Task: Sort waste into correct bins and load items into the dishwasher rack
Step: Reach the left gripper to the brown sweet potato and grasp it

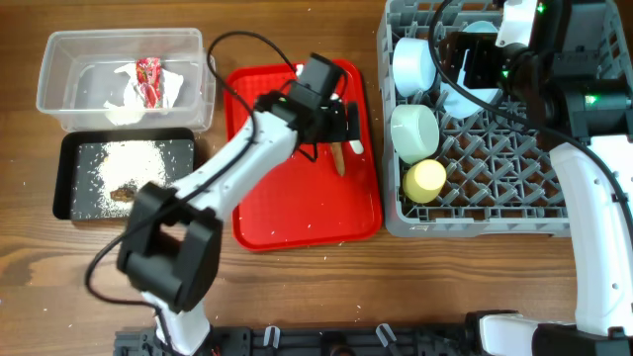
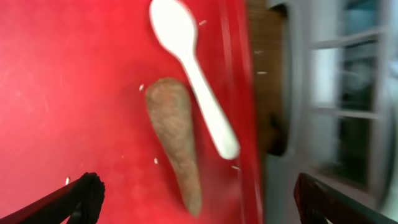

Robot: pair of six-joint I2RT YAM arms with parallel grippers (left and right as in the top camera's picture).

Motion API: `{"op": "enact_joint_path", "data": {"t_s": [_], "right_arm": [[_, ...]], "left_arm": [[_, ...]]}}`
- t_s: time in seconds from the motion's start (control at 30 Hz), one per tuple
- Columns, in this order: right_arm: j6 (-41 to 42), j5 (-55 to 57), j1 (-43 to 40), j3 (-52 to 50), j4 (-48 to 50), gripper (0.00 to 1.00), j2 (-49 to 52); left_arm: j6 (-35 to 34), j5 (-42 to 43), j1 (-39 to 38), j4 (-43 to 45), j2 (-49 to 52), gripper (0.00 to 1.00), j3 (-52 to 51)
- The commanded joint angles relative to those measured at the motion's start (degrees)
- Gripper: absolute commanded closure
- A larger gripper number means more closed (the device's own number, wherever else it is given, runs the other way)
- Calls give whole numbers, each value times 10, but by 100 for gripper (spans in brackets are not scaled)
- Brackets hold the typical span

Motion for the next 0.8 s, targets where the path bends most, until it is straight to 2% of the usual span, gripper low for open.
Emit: {"op": "enact_joint_path", "data": {"t_s": [0.0,0.07,0.23,0.27,0.33,0.4,0.43,0.63,0.77], "right_arm": [[2,19,-1,0,-4,0,-4],[2,18,-1,0,-4,0,-4],[2,18,-1,0,-5,0,-4],[2,18,-1,0,-5,0,-4],[2,18,-1,0,-4,0,-4],[3,18,-1,0,-4,0,-4],[3,18,-1,0,-4,0,-4],[3,18,-1,0,-10,0,-4],[2,18,-1,0,-13,0,-4]], "left_arm": [[-93,-48,0,9,40,5,11],[-93,-49,-2,24,57,9,11],[-92,-46,-6,71,105,8,11],[-92,-46,-6,72,110,11,11],[-92,-46,-6,73,111,27,11],[-92,-47,-6,73,111,50,11],[-92,-47,-6,72,111,56,11],[-88,-55,-6,56,111,82,11],[-88,-55,10,-13,82,96,23]]}}
